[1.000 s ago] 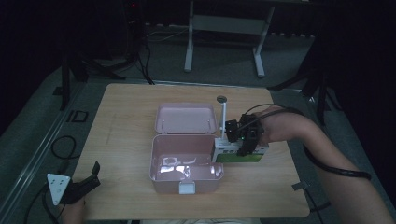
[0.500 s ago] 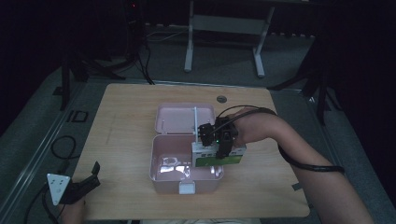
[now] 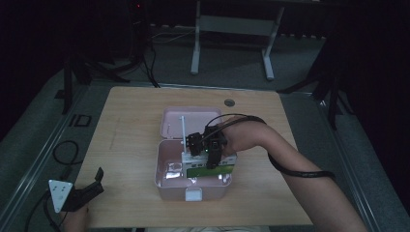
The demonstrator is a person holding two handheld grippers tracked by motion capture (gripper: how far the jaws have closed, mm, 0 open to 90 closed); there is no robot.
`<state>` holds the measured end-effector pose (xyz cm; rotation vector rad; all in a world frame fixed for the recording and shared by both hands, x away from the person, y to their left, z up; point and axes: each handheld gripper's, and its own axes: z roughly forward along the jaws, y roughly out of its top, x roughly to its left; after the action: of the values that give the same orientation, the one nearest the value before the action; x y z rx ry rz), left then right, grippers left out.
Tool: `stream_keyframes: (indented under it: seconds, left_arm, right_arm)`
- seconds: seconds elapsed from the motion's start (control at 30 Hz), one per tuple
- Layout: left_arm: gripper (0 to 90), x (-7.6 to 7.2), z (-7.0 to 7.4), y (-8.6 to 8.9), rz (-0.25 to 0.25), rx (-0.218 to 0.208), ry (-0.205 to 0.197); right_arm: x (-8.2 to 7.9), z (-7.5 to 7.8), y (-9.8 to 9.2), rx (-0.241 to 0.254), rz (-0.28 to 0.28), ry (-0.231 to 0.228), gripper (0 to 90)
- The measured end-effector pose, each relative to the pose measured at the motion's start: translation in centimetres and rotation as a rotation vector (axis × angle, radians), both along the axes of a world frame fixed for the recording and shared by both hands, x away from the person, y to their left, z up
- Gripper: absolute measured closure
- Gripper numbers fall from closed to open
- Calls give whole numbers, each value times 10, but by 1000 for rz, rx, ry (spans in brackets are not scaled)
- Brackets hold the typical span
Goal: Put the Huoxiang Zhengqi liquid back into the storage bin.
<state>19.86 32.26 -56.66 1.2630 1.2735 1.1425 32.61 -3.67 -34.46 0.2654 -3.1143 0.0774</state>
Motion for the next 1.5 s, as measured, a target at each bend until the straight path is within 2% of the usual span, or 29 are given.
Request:
stream_keyframes:
  seconds: [0.3,0.47,0.8,1.2,1.5]
  left_arm:
    - [2,0,0,0,0,1,2]
    - [2,0,0,0,-2,0,0]
    - [2,0,0,0,-2,1,0]
    - [2,0,0,0,-3,4,2]
    - [2,0,0,0,-4,3,1]
  right_arm:
    - [3,-5,15,7,0,13,623]
    - [7,-14,21,12,-12,19,623]
    - [8,-42,29,-4,-12,42,623]
    - [12,-78,24,-40,-22,64,622]
    - [14,-99,20,-55,-28,84,622]
